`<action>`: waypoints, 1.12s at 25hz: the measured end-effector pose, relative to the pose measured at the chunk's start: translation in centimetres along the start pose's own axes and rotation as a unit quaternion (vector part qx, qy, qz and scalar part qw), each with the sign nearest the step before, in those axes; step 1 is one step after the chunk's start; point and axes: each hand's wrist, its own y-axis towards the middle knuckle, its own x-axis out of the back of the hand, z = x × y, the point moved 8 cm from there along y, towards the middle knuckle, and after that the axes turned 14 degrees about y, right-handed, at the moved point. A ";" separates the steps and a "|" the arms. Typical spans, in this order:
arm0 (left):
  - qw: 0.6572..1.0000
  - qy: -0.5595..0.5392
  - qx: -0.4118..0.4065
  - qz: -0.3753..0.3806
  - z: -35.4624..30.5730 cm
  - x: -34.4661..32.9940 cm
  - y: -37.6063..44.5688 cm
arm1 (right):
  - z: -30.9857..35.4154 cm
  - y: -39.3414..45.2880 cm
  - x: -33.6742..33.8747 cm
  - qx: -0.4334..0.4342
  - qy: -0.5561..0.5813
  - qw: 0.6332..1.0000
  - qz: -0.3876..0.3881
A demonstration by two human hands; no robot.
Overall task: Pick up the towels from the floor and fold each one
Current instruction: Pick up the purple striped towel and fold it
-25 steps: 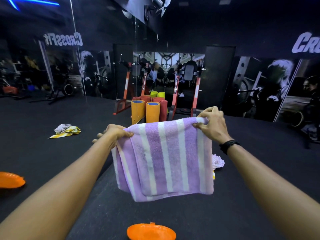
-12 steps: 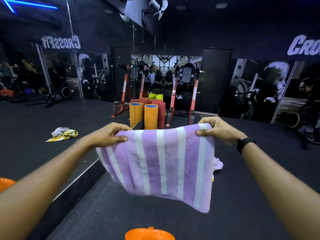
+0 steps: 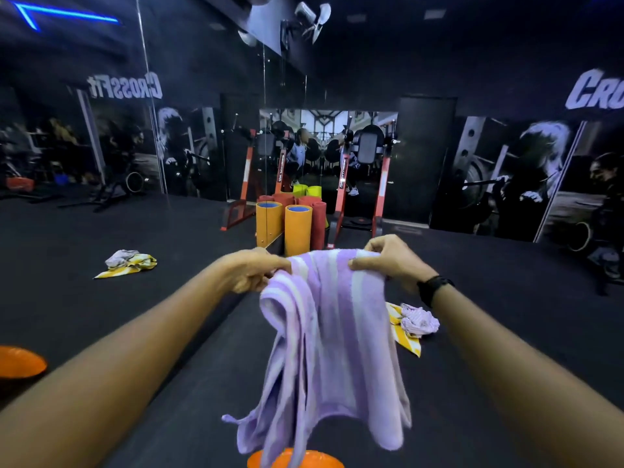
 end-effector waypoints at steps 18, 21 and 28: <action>0.972 -0.058 -0.211 0.087 -4.6 -1.3 -2.1 | 3.4 -3.1 0.1 0.164 0.190 0.968 -0.006; 0.949 -0.064 -0.285 0.118 -6.5 0.0 -3.6 | 3.7 -3.6 -2.5 0.144 0.169 0.966 0.131; 0.921 -0.188 -0.338 0.037 -4.8 4.9 -3.8 | -1.8 -4.6 -5.0 0.005 0.008 0.963 0.271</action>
